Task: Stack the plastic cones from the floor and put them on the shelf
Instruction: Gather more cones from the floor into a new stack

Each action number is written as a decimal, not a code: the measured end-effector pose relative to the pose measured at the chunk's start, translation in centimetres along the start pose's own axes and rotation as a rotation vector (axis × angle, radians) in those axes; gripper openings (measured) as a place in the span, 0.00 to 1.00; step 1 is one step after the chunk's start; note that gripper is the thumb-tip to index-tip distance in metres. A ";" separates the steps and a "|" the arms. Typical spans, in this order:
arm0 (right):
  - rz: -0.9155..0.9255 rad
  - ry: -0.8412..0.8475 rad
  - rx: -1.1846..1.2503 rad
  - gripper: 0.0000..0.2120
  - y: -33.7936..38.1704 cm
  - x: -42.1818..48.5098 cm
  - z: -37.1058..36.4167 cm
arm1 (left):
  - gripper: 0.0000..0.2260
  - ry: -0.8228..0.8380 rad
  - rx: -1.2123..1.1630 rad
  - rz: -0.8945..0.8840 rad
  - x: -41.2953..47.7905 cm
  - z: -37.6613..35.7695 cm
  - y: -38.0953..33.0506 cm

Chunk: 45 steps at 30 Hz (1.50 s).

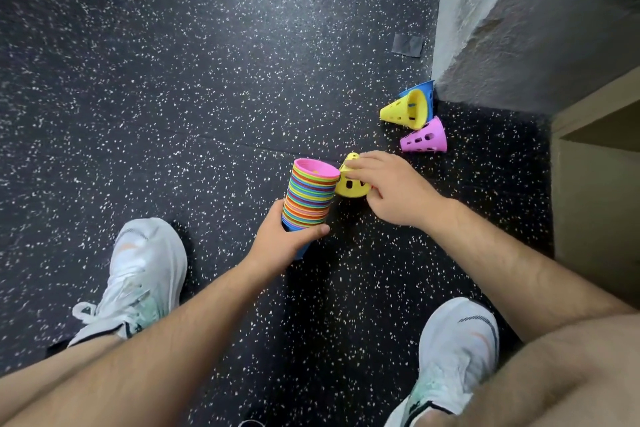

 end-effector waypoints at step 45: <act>-0.644 -0.679 0.577 0.04 -8.3 -11.2 3.9 | 0.30 0.186 0.212 -0.032 1.1 -9.3 -2.0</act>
Point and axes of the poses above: each hand's wrist, its own x-axis towards the middle knuckle, its own z-axis out of the back of the hand, y = z × x, the point moved 6 cm from there along x, towards the middle knuckle, and after that the axes turned 5 degrees about -x, right-handed, at the moved point
